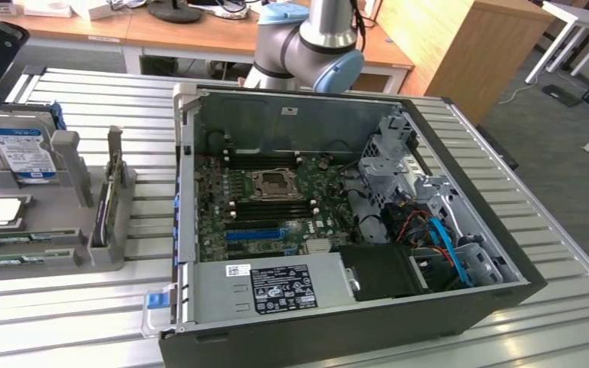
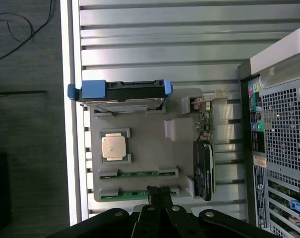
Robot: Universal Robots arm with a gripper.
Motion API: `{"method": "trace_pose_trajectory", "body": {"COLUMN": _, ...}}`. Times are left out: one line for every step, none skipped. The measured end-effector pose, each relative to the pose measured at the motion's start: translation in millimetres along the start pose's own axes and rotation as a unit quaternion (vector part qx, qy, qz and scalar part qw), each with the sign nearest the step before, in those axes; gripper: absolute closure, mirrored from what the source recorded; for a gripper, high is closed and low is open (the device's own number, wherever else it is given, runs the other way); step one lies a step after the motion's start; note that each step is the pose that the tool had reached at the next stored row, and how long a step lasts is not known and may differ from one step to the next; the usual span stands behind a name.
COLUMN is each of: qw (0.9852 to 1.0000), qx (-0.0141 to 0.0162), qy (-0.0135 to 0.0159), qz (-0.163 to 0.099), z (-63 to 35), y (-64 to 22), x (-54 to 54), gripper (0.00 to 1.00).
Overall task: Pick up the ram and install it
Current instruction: 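Reach for the ram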
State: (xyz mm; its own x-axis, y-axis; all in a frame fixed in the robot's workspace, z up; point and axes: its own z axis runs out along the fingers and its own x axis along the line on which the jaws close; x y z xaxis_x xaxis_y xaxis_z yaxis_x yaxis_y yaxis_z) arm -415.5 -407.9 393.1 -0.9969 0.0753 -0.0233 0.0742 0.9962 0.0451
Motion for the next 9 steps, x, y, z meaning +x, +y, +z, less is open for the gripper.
{"method": "trace_pose_trajectory", "body": {"qw": 1.0, "qx": 0.0, "qy": 0.0, "qz": 0.0, "z": -0.1, "y": -1.4, "x": 0.1, "gripper": 0.9}}
{"method": "trace_pose_trajectory", "body": {"qw": 1.0, "qx": 0.0, "qy": 0.0, "qz": 0.0, "z": -0.2, "y": -2.7, "x": 0.1, "gripper": 0.9}}
{"method": "trace_pose_trajectory", "body": {"qw": 1.0, "qx": 0.0, "qy": 0.0, "qz": 0.0, "z": -0.2, "y": -4.1, "x": 0.2, "gripper": 0.9}}
{"method": "trace_pose_trajectory", "body": {"qw": 1.0, "qx": 0.0, "qy": 0.0, "qz": 0.0, "z": -0.3, "y": -5.4, "x": 0.3, "gripper": 0.9}}
{"method": "trace_pose_trajectory", "body": {"qw": 1.0, "qx": 0.0001, "qy": 0.0, "qz": 0.0, "z": -0.4, "y": -6.7, "x": 0.4, "gripper": 0.9}}
{"method": "trace_pose_trajectory", "body": {"qw": 1.0, "qx": 0.0, "qy": 0.0, "qz": 0.0, "z": -0.4, "y": -8.0, "x": 0.6, "gripper": 0.9}}
{"method": "trace_pose_trajectory", "body": {"qw": 1.0, "qx": 0.0, "qy": 0.0001, "qz": 0.0, "z": -0.5, "y": -9.2, "x": 0.6, "gripper": 0.9}}
{"method": "trace_pose_trajectory", "body": {"qw": 1.0, "qx": 0.0, "qy": 0.0, "qz": 0.0, "z": -0.5, "y": -10.3, "x": 0.5, "gripper": 0.9}}
{"method": "trace_pose_trajectory", "body": {"qw": 1.0, "qx": 0.0, "qy": 0.0001, "qz": 0.0, "z": -0.6, "y": -11.1, "x": 0.5, "gripper": 0.9}}
